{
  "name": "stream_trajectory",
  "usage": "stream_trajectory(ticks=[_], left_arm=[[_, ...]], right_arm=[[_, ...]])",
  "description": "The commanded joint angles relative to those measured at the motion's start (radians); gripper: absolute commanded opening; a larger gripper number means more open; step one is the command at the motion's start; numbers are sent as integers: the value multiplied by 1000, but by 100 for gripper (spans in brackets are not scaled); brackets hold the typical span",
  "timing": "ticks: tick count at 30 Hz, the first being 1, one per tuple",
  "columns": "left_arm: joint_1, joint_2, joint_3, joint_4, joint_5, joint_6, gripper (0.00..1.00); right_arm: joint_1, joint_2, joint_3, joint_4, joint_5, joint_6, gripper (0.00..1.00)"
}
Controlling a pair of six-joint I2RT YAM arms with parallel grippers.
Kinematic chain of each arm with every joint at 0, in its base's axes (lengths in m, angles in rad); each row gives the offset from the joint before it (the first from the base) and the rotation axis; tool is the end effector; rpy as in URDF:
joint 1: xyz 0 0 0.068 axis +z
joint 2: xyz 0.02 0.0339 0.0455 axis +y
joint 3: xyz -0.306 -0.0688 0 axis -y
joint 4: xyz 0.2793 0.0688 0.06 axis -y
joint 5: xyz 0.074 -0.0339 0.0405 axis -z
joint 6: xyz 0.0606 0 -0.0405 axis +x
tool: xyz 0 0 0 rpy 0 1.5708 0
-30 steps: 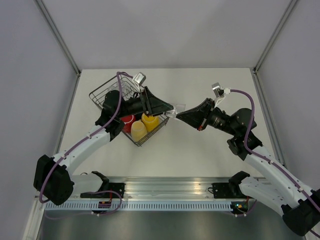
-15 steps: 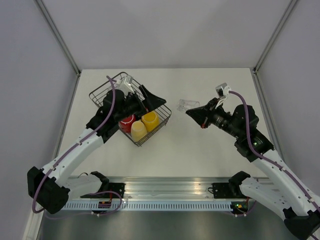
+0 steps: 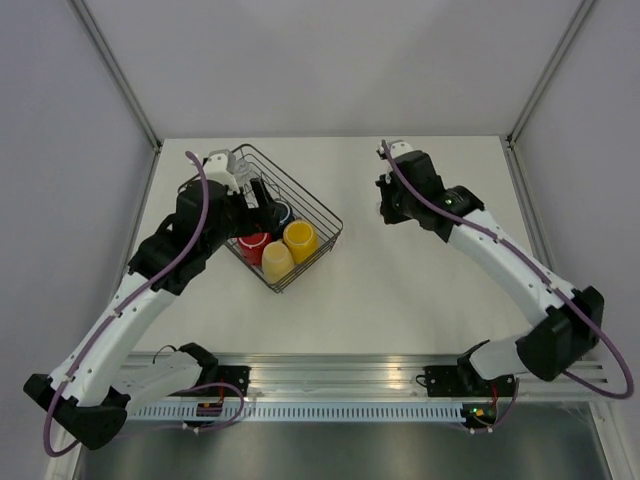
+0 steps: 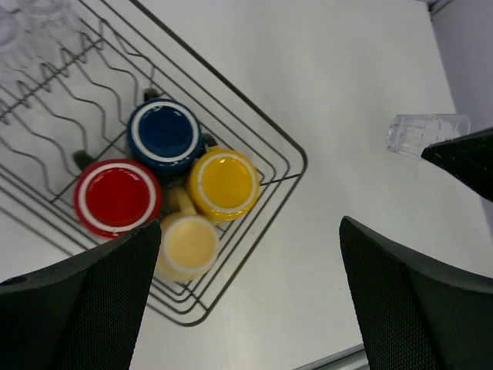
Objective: Unload the cups from the dish rack
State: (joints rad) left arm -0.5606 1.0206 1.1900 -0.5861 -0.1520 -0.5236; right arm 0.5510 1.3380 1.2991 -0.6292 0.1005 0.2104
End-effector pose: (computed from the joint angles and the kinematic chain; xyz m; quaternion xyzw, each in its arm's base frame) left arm 0.2146 -0.1239 0.4264 -0.0260 0.8363 -0.2261 0.4988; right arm 0.2897 0.1709 0.3771 -0.1307 0.8894 0.1199 0.4212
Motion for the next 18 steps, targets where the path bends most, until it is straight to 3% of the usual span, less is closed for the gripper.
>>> stream_trajectory(ticks=[1, 9, 18], left_arm=[[1, -59, 57, -175, -133, 157, 100], [1, -220, -19, -201, -237, 244, 100], [1, -338, -125, -161, -336, 267, 100]], right_arm=[[-19, 146, 150, -115, 79, -65, 0], [-126, 537, 403, -233, 41, -149, 1], [-163, 835, 657, -340, 18, -181, 0]])
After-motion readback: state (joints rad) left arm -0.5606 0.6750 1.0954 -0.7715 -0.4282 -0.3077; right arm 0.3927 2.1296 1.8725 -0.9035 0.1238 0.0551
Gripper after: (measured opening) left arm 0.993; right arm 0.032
